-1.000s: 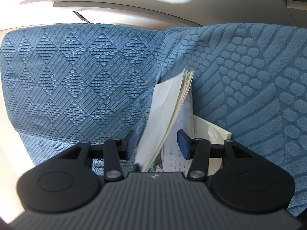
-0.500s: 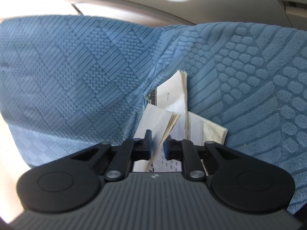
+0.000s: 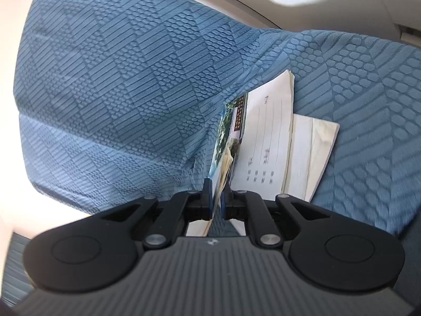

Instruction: Organize objects

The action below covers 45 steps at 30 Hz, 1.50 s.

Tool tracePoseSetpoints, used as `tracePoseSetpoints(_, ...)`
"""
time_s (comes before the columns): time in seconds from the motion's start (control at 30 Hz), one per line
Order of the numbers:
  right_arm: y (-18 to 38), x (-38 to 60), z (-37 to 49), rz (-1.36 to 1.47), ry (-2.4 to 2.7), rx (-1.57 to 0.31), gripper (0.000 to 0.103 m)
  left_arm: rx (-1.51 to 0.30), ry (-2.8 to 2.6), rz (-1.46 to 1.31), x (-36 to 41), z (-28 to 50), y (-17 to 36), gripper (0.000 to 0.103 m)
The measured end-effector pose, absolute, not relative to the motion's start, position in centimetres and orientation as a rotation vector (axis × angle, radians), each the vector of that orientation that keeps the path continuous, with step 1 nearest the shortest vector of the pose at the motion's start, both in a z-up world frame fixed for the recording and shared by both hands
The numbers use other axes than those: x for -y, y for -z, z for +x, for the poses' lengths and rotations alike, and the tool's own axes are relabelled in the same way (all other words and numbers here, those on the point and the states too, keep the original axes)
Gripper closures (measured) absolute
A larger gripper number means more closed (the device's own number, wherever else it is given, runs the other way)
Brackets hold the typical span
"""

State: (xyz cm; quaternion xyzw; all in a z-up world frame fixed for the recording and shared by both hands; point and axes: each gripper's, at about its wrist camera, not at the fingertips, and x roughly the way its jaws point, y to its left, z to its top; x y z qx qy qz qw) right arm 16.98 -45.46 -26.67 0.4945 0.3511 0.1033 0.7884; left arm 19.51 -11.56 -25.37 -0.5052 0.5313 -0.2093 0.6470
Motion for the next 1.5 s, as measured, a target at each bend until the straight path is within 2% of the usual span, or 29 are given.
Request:
tracePoseSetpoints(0.37, 22.7, 42.4, 14.3, 0.934, -0.198, -0.788, 0.094, -1.184, 0.498, -1.155, 8.3, 17.6, 22.3, 0.095)
tracePoseSetpoints(1.0, 13.8, 36.8, 15.7, 0.830, -0.262, -0.741, 0.094, -1.088, 0.531, -1.091, 2.5, 18.3, 12.9, 0.095)
tracePoseSetpoints(1.5, 11.5, 29.7, 16.5, 0.772, -0.360, -0.746, 0.093, -0.989, 0.519, -1.078, -5.1, 19.3, 9.4, 0.094)
